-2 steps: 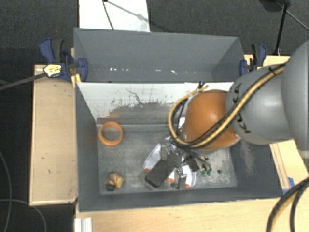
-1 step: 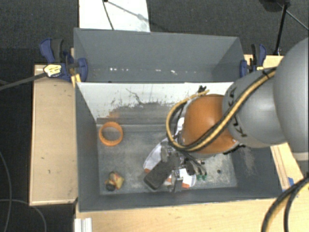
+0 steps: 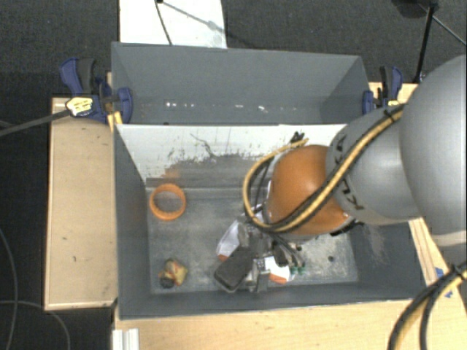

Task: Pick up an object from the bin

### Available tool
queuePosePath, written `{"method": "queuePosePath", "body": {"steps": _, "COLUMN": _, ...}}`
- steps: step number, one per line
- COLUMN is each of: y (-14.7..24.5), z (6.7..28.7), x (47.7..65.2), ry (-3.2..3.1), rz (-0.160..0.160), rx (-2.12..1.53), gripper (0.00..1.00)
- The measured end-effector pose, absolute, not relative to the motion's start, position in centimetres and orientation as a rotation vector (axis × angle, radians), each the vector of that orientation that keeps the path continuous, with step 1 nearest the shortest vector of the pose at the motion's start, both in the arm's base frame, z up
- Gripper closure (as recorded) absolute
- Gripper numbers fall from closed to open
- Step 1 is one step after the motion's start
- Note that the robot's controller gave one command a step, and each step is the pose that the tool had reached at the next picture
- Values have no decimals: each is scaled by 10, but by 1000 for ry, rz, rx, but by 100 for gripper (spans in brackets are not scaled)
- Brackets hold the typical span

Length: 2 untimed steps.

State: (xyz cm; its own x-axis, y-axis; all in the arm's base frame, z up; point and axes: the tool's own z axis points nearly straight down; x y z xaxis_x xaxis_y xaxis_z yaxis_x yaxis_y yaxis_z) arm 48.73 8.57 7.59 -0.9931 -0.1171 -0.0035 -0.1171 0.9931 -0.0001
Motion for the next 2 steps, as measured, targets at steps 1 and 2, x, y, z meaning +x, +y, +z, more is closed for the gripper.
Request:
{"method": "queuePosePath", "body": {"steps": 1, "y": 89, "z": 79, "x": 486, "ry": 3132, "rz": 1, "rx": -163, "gripper": 0}}
{"method": "queuePosePath", "body": {"steps": 2, "y": 103, "z": 75, "x": 483, "ry": 3137, "rz": 1, "rx": 119, "gripper": 0}}
